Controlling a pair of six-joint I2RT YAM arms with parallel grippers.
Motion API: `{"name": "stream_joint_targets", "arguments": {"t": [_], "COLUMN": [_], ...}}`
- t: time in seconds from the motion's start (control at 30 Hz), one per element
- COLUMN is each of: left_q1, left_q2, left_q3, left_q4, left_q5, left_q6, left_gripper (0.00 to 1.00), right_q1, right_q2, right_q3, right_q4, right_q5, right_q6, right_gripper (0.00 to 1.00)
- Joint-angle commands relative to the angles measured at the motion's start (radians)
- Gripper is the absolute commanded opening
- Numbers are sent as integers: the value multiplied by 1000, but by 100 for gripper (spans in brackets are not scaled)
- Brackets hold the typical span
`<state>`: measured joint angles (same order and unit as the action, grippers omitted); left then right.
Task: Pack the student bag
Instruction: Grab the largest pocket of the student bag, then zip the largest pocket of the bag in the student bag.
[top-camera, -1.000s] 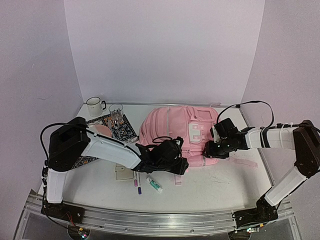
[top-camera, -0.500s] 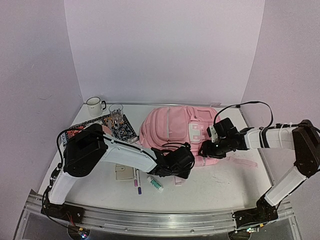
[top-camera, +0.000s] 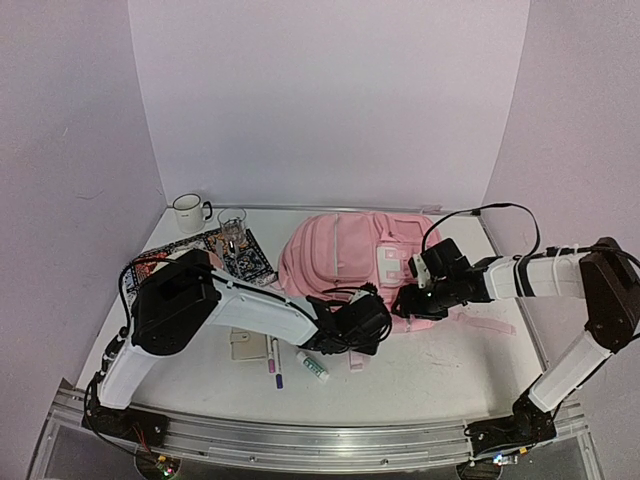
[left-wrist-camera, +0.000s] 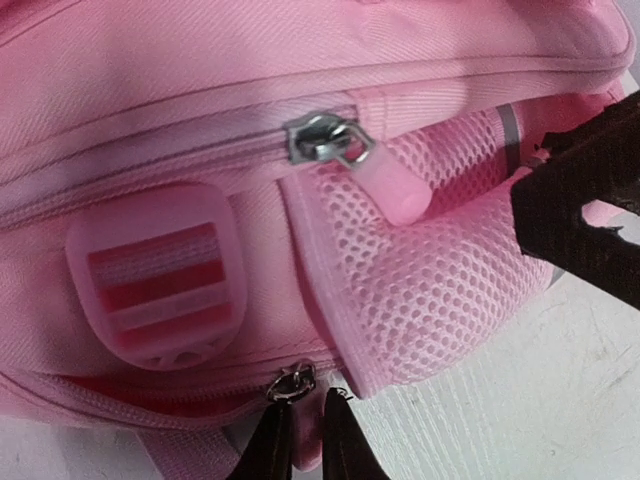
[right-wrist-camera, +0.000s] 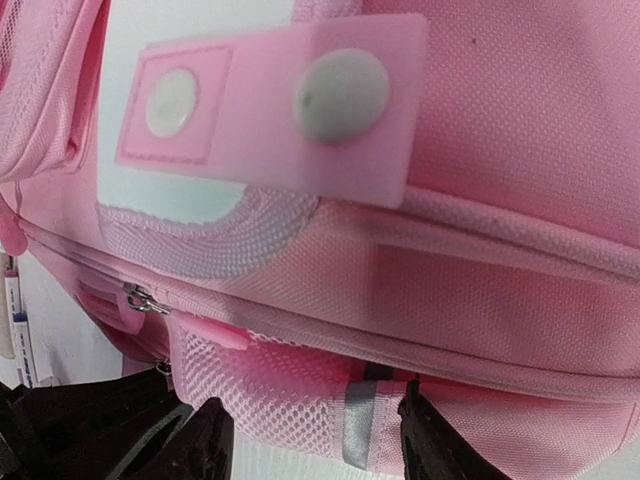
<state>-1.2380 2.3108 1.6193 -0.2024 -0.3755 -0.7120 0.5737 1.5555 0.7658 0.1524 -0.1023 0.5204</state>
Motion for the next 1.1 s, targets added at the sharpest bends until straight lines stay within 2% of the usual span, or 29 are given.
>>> {"name": "stream_joint_targets", "arguments": {"t": [0.0,0.07,0.27,0.6,1.07], "left_q1": [8,13,50,189,382], "left_q2": [-76,-110,-184,-337,-441], "left_q3": [-65,-79,-159,-448,-632], "left_q4": [-67,-65,-22,259,313], "left_q5": [-6,6,90,444,519], "left_q6": [-15,-13,-37,-159,-172], "left_gripper": [4,0,0,0,0], "right_q1": [10,9,2,-86,-152], "right_q2": [9,17,45,101,33], "right_q3": [21,20,17,-17,-41], "right_q4": [-59,-65,-80,-105,-106], "right_q5": [32,47,102,151,176], "right_q6": [-14,-19,-2,39,45], "right_gripper": [58,58,58,57,58]}}
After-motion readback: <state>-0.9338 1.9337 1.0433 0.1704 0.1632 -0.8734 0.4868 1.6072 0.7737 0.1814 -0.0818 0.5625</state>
